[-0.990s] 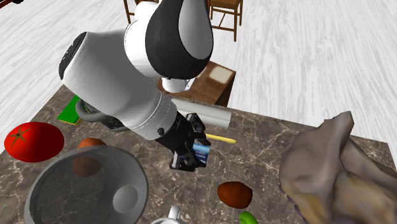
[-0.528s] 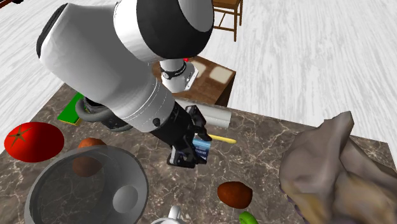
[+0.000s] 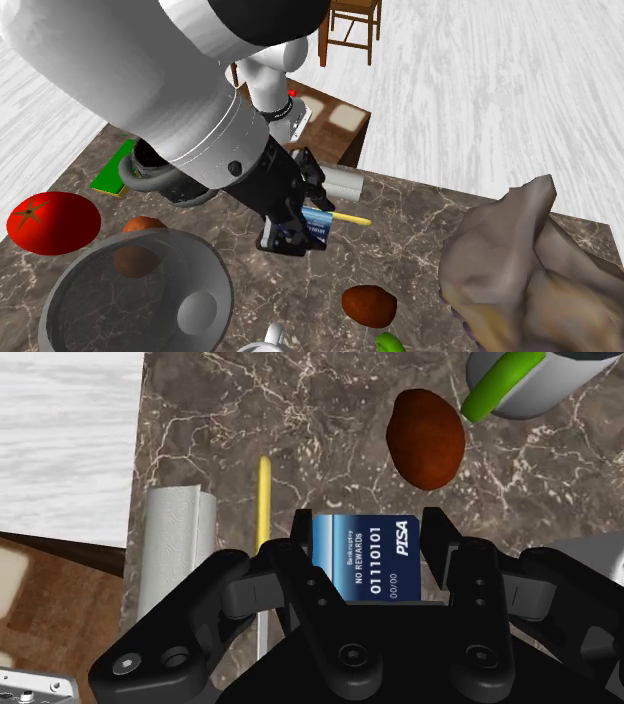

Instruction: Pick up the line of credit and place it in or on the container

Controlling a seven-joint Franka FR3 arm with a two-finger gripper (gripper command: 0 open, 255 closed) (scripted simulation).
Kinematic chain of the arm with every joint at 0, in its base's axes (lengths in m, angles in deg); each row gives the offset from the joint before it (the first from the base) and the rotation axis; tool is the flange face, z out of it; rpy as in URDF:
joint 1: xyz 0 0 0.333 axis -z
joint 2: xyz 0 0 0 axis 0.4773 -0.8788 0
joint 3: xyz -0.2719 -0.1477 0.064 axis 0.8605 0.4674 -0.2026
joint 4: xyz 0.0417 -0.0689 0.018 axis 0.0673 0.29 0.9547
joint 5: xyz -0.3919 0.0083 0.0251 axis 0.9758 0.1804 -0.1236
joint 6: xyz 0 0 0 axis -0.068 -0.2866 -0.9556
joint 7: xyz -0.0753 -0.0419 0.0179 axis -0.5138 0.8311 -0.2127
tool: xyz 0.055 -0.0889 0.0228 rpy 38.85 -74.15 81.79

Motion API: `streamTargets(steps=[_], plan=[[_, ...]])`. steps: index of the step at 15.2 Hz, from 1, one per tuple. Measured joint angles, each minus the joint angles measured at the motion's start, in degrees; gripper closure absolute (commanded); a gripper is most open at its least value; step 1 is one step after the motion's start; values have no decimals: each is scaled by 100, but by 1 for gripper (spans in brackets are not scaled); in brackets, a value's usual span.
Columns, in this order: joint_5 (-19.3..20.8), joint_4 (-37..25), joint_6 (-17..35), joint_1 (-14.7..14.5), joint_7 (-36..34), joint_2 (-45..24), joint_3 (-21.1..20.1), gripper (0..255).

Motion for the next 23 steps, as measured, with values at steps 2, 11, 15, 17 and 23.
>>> streamTargets(steps=[2, 11, 15, 17, 23], plan=[[39, -102, -118, 7, -78, 37, 31, 255], [868, -1647, 719, 55, -1276, -1670, -976, 255], [1820, -2568, 1153, -181, -2134, -2821, -1328, 255], [2315, -3032, 1253, -429, -2573, -3327, -1368, 255], [3596, -4571, 1170, -1414, -3562, -4714, -1125, 255]])
